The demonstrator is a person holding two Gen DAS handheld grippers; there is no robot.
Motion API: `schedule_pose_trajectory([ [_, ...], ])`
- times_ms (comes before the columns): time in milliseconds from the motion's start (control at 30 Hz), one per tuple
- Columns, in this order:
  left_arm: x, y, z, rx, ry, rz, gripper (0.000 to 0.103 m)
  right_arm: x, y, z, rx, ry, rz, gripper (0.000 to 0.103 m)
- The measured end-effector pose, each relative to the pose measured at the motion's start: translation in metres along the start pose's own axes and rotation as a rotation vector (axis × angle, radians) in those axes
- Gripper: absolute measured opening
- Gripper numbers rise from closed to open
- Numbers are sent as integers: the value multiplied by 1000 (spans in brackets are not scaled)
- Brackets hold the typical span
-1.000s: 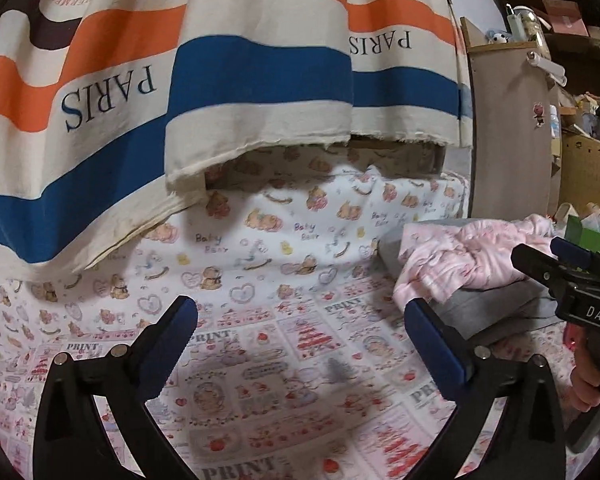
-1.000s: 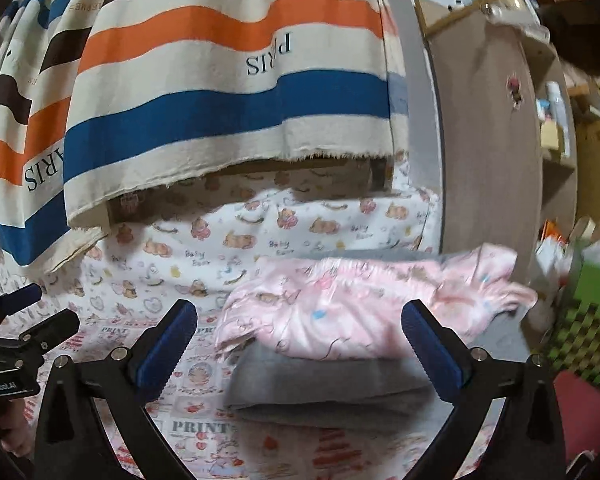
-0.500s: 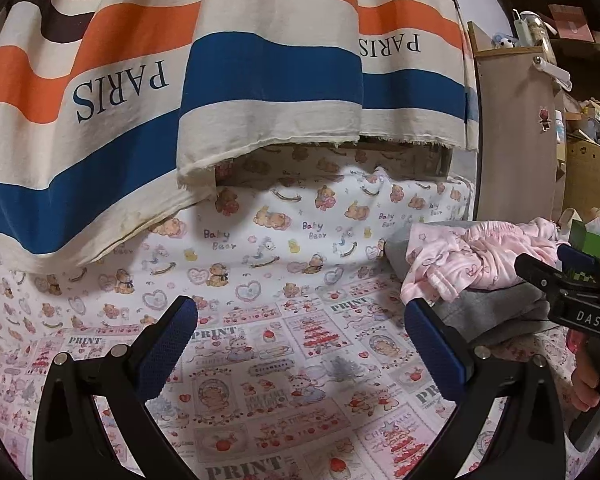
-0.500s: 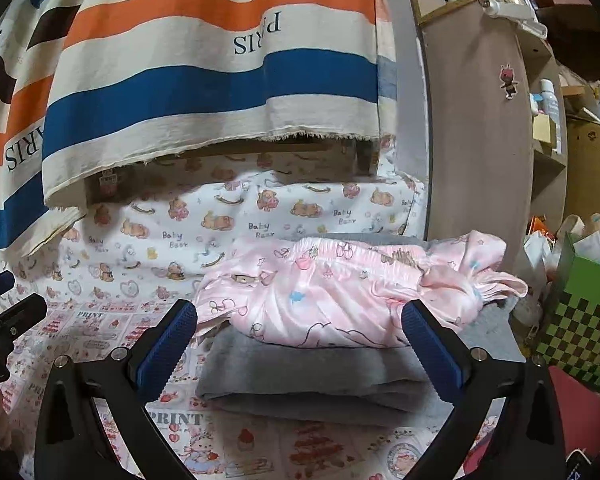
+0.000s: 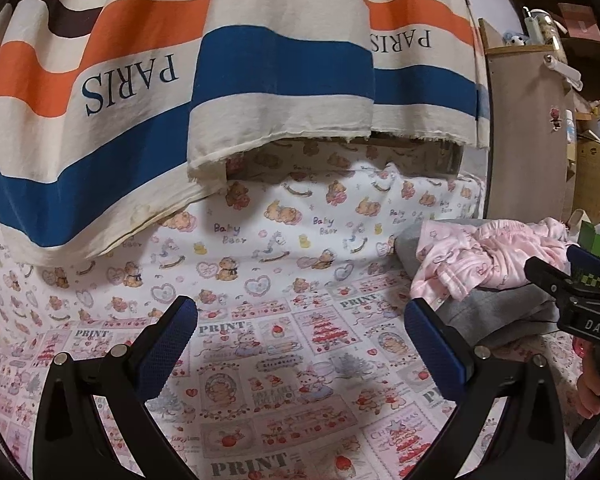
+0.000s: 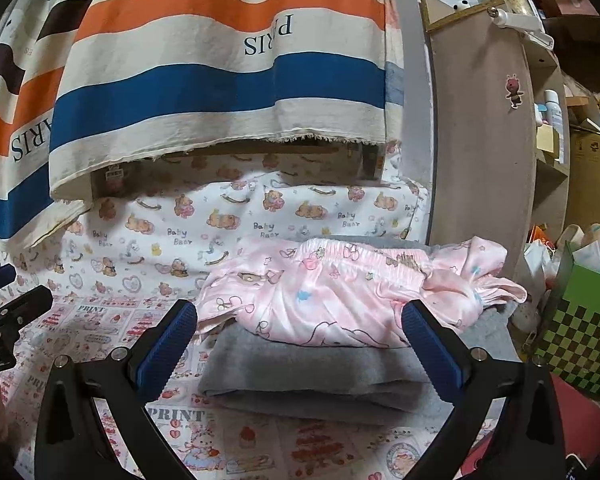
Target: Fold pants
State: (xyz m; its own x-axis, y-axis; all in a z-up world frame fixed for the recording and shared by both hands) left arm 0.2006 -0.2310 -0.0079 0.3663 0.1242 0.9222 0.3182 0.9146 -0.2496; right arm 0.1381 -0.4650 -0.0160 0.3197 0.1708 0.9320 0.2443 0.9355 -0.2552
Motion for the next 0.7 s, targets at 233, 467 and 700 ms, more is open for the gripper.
schedule_pose_trajectory([
  [233, -2, -6, 2, -24, 5, -15, 103, 0, 1, 0, 1, 1, 0, 102],
  [467, -2, -4, 2, -17, 8, -4, 103, -1, 0, -2, 1, 7, -3, 102],
  [700, -2, -3, 1, -15, 13, -3, 103, -2, 0, -2, -2, 6, 1, 102],
])
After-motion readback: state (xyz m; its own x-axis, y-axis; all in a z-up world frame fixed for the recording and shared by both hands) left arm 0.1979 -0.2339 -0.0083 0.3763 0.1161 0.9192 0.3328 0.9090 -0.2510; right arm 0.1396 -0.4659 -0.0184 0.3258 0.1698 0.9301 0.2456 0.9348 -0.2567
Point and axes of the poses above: each gripper's, at about its wrist camera, not at the fingertips, and z roughly against the way its jaws point, y to its left, x to its top, the point moved 9 cm from there along -z, roughly the way its jaws point, and after that the axes turned 14 degrees about z, right-handed, at the moved point
